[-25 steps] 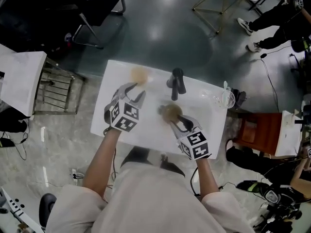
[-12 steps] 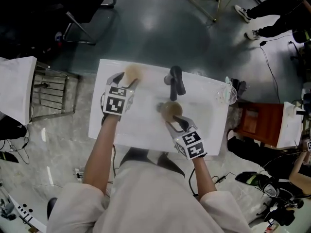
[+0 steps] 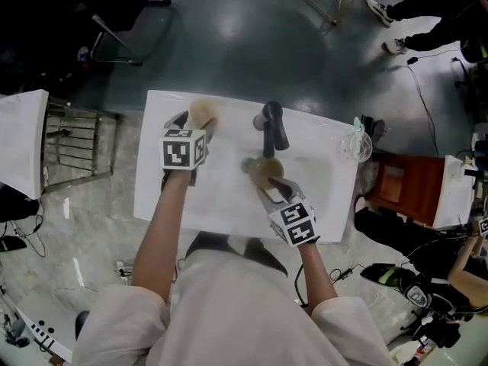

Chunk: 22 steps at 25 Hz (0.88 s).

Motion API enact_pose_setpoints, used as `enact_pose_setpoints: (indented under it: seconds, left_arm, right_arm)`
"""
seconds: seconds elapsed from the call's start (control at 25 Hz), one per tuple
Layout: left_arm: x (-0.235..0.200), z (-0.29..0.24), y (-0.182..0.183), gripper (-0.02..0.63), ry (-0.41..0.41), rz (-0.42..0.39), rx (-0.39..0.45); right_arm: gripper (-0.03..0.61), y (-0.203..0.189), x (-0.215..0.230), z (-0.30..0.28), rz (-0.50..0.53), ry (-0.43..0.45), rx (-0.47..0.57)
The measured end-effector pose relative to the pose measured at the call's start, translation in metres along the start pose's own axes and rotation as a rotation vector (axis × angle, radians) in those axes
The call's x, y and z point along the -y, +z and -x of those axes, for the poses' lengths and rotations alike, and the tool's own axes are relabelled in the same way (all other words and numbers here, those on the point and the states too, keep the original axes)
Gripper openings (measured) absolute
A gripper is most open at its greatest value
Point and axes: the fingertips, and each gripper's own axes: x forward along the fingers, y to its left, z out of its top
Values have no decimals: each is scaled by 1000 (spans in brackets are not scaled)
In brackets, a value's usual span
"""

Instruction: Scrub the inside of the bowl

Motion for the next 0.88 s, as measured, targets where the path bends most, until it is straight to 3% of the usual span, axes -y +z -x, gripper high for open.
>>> enact_pose_setpoints:
  seconds: [0.24, 0.32, 0.4, 0.88]
  left_arm:
    - [2, -14, -11, 357, -7, 7, -23]
    - [0, -16, -12, 303, -5, 4, -19]
    - [-1, -16, -13, 295, 2, -5, -6]
    - [17, 15, -9, 239, -9, -88, 77]
  right_arm:
    - [161, -31, -5, -27, 137, 99, -116]
    - [170, -42, -4, -38, 158, 116, -146]
    - [180, -51, -2, -48, 167, 129, -167]
    - [170, -84, -2, -76, 226, 125, -294]
